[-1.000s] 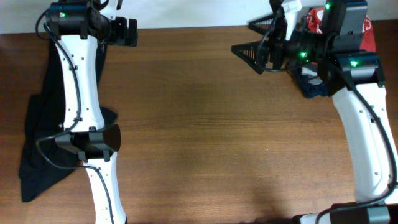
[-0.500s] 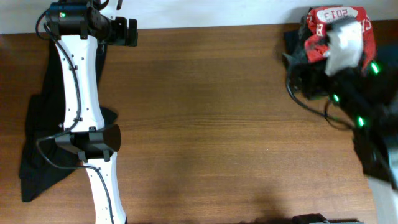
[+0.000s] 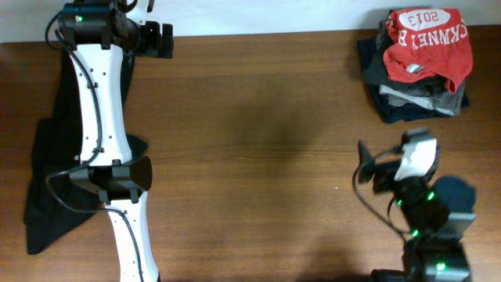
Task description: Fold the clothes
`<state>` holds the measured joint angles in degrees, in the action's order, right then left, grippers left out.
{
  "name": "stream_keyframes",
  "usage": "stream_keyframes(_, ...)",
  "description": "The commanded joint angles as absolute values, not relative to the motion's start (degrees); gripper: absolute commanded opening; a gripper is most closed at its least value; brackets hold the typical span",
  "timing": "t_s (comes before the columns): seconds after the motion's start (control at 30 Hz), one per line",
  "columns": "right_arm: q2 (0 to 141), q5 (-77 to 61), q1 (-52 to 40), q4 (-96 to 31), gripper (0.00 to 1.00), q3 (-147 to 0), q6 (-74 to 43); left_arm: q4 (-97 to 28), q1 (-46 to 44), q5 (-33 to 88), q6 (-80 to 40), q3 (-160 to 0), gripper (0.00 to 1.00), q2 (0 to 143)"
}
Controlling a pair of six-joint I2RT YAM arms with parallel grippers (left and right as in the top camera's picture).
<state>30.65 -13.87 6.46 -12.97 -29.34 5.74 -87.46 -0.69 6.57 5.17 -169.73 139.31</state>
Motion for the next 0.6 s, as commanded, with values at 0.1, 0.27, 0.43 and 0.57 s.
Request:
stream_keyframes(0.1,19.31,-14.28,3.84,-8.54,0.98,-15.2,2.7,-87.5,-0.73,6.15,6.28,-170.28,0.99,139.74)
stream_keyframes(0.27,12.58,-10.44,0.82,-8.82,0.99,-11.4,2.46,-87.5,-0.73,6.15,6.28,-170.28,0.99,139.74)
stream_keyframes(0.43,8.75,-7.07,-2.22,-11.2,0.99,-10.57,2.48,-87.5,-0.73,6.15,6.28,-170.28,0.99,139.74)
stream_keyframes(0.57,8.08,-6.81,-2.61,-10.87,0.99,-8.01,1.93,-87.5,-0.73,6.15,6.28,-170.28,0.99,139.74)
